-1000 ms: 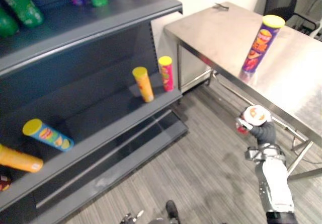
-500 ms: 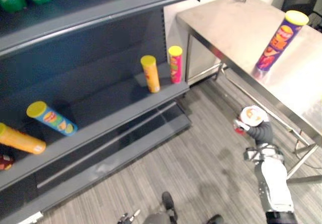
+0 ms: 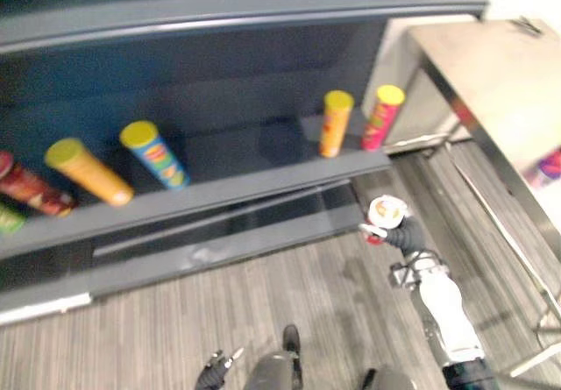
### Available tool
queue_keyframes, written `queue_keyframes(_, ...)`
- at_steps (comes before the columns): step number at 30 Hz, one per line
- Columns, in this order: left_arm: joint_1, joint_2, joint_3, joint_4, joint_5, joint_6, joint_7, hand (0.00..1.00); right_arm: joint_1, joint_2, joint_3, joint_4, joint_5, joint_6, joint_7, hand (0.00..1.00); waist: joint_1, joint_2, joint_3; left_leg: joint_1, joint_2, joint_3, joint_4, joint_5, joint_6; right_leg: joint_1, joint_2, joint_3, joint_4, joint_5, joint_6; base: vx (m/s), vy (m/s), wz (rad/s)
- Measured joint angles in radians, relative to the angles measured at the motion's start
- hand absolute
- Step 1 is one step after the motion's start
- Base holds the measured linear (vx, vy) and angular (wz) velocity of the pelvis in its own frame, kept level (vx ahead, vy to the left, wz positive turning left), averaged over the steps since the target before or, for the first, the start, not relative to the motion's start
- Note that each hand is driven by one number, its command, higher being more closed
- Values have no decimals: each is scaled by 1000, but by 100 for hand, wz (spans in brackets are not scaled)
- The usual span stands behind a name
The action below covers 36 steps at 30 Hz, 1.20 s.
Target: Put the gum and the chips on the shelf.
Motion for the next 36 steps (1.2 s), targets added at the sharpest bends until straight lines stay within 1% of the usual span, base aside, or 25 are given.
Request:
queue_keyframes(1,-4,2,0,18,0,0,3,0,12,-2,17,-28,1,0,3,100,-6,-13,8,19,-35,-43,12,-3,-4,-27,7,33,-30,-2,3,194,11,147)
queue_keyframes(3,-9,5,-9,28,0,0,3,0,29,-2,21,-54,3,-1,21,100,-10,-13,9,20,-57,-86,31,-8,-11,-52,20,68,-63,0,7,152,-23,115)
queue_keyframes(4,-11,9,-26,29,0,0,3,0,43,-2,21,-65,10,-1,27,100,-19,-17,7,21,-70,-110,40,-13,-17,-51,20,75,-99,13,27,134,-55,110)
queue_keyframes(5,-12,10,-28,29,0,0,3,0,46,-2,21,-67,15,-1,28,100,-20,-20,9,21,-75,-125,48,-18,-20,-46,20,74,-120,21,38,148,-95,96)
queue_keyframes(6,-9,12,-28,30,0,0,2,0,46,4,21,-67,22,-1,34,100,-14,-32,6,19,-83,-137,59,-29,-30,-35,18,70,-172,50,41,106,-104,48)
queue_keyframes(7,-7,13,-26,30,0,1,2,0,44,6,21,-67,22,-1,38,100,-11,-38,7,18,-84,-140,67,-33,-36,-25,16,68,-196,75,51,116,-167,40)
queue_keyframes(8,-7,5,-25,29,0,1,2,0,39,2,18,-64,29,-1,44,100,-10,-35,9,14,-71,-140,78,-42,-51,0,26,57,-234,76,78,99,-241,18)
queue_keyframes(9,-8,-6,-24,29,0,1,0,0,37,3,16,-65,52,-1,48,100,-9,-26,7,9,-49,-147,77,-47,-59,9,49,40,-258,84,71,87,-248,13)
queue_keyframes(10,-8,-7,-18,30,-1,0,-2,0,38,3,15,-65,60,-1,48,100,-10,-25,6,6,-38,-151,76,-49,-64,10,58,31,-264,84,70,60,-259,13)
queue_keyframes(11,-11,-6,-15,33,1,0,-5,0,45,2,10,-65,83,-1,54,100,-18,-25,5,2,-13,-161,59,-50,-83,16,78,5,-284,91,58,35,-179,16)
queue_keyframes(13,-21,-8,3,54,3,2,-7,0,60,2,1,-67,89,-1,58,100,-32,-25,4,6,5,-172,27,-43,-99,29,91,-19,-302,91,50,47,-204,26)
queue_keyframes(15,-22,-13,21,65,3,2,-7,0,91,3,-17,-68,90,-1,60,100,-35,-23,-1,29,35,-144,-20,-23,-119,41,101,-42,-307,87,41,75,-160,27)
queue_keyframes(16,-20,-14,22,66,6,2,-7,0,104,3,-20,-68,90,-1,60,100,-34,-23,-7,44,38,-146,-34,-7,-116,45,104,-47,-308,85,39,67,-80,14)
queue_keyframes(21,-20,-15,22,63,18,2,-6,0,133,5,-10,-68,90,-1,69,100,-40,-16,-29,63,39,-146,-40,-1,-118,67,108,-49,-317,79,31,40,-26,3)
queue_keyframes(22,-20,-15,20,59,18,2,-6,0,138,5,-7,-68,91,-1,71,100,-43,-16,-30,59,36,-147,-29,-5,-121,68,107,-50,-312,71,18,-11,-4,8)
queue_keyframes(25,-21,-15,13,57,16,2,-7,0,159,4,2,-67,98,-1,81,100,-52,-13,-28,35,38,-150,38,-35,-122,69,106,-63,-270,43,6,-53,-16,15)
queue_keyframes(27,-24,-10,-2,58,10,2,-9,0,192,4,8,-67,121,-1,87,100,-61,-9,-28,41,43,-111,45,-53,-128,78,86,-91,-208,1,2,-89,-31,39)
queue_keyframes(28,-27,-10,-2,58,9,2,-9,0,200,4,6,-67,121,-1,86,100,-61,-8,-29,45,60,-64,39,-60,-119,79,81,-99,-198,-7,1,-81,-47,55)
queue_keyframes(29,-33,-9,-3,60,8,2,-9,0,213,0,2,-67,121,-1,86,100,-64,-5,-30,54,91,34,24,-58,-123,80,64,-118,-186,-19,3,-55,-44,63)
queue_keyframes(30,-38,-8,-18,61,9,2,-8,0,219,2,-10,-66,121,0,83,100,-70,3,-32,54,105,76,9,-39,-144,78,47,-133,-173,-36,8,-40,-39,67)
queue_keyframes(31,-39,-10,-21,61,9,2,-8,0,219,2,-17,-66,121,0,81,100,-72,9,-31,52,108,88,6,-27,-161,78,41,-139,-169,-39,8,-22,9,50)
queue_keyframes(32,-36,-19,-23,63,9,2,-8,0,217,1,-27,-65,121,0,75,100,-68,21,-33,55,108,100,-9,6,-163,77,37,-141,-168,-41,10,-5,32,21)
queue_keyframes(34,-30,-23,-25,67,11,3,-4,0,209,5,-20,-61,121,0,64,100,-56,29,-38,61,99,102,-41,21,-153,75,35,-139,-187,-30,26,27,44,4)
queue_keyframes(35,-27,-23,-25,68,11,4,-4,0,207,5,-18,-57,121,0,65,100,-56,29,-38,70,97,104,-46,24,-152,76,35,-138,-193,-28,29,81,44,-7)
queue_keyframes(36,-21,-25,-26,68,14,5,-2,0,202,5,-16,-46,120,0,65,100,-54,27,-39,76,95,113,-54,32,-141,77,36,-131,-201,-21,31,97,42,-24)
